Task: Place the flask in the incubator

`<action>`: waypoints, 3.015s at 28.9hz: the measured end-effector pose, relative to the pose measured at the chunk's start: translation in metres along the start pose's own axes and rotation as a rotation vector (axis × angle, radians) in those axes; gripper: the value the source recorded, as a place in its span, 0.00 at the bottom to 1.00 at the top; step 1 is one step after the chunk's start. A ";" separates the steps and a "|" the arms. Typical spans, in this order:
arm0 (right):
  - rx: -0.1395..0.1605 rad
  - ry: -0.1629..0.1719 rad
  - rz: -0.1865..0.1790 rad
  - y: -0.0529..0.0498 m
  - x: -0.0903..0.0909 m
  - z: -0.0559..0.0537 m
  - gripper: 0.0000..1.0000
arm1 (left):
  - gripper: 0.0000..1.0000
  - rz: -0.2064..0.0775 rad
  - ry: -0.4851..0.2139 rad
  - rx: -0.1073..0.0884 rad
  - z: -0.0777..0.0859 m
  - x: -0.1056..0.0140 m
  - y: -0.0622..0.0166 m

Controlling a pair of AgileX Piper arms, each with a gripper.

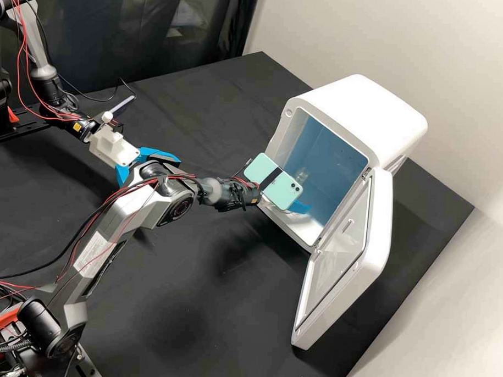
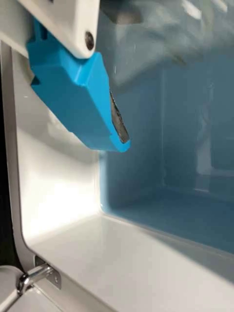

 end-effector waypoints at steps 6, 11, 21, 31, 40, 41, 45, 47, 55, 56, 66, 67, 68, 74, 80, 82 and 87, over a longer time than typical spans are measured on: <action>0.001 0.001 0.002 0.001 0.000 0.000 1.00 | 1.00 0.000 0.000 0.000 0.000 0.000 0.0000; 0.004 0.012 0.011 0.003 0.004 -0.004 1.00 | 1.00 0.000 0.000 0.000 0.000 0.000 0.0000; -0.013 -0.012 0.062 0.001 0.030 -0.013 1.00 | 1.00 0.000 0.000 0.000 0.000 0.000 0.0000; -0.043 -0.040 0.050 -0.004 0.042 -0.013 1.00 | 1.00 0.000 0.000 0.000 0.000 0.000 0.0000; -0.064 -0.047 0.045 -0.004 0.045 -0.014 1.00 | 1.00 0.000 0.000 0.000 0.000 0.000 0.0000; -0.064 -0.047 0.045 -0.004 0.045 -0.014 1.00 | 1.00 0.000 0.000 0.000 0.000 0.000 0.0000; -0.047 -0.033 0.044 -0.005 0.043 -0.014 1.00 | 1.00 0.000 0.000 0.000 0.000 0.000 0.0000; -0.036 -0.024 0.038 -0.006 0.039 -0.012 1.00 | 1.00 0.000 0.000 0.000 0.000 0.000 0.0000; 0.015 0.008 0.019 -0.006 0.017 -0.007 1.00 | 1.00 0.000 0.000 0.000 0.000 0.000 0.0000; 0.017 0.008 0.020 -0.006 0.016 -0.006 1.00 | 1.00 0.000 0.000 0.000 0.000 0.000 0.0000; 0.014 0.025 0.027 -0.012 0.006 0.003 1.00 | 1.00 0.000 0.000 0.000 0.000 0.000 0.0000; 0.015 0.025 0.022 -0.013 0.004 0.004 1.00 | 1.00 0.000 0.000 0.000 0.000 0.000 0.0000; 0.020 0.021 0.018 -0.013 0.002 0.005 1.00 | 1.00 0.000 0.000 0.000 0.000 0.000 0.0000; 0.040 0.027 0.017 -0.014 -0.006 0.008 1.00 | 1.00 0.000 0.000 0.000 0.000 0.000 0.0000; 0.032 0.040 0.022 -0.016 -0.009 0.011 1.00 | 1.00 0.000 0.000 0.000 0.000 0.000 0.0000; 0.043 0.042 0.022 -0.015 -0.010 0.011 1.00 | 1.00 0.000 0.000 0.000 0.000 0.000 0.0000; 0.075 0.045 0.003 -0.010 -0.022 0.015 1.00 | 1.00 0.000 0.000 0.000 0.000 0.000 0.0000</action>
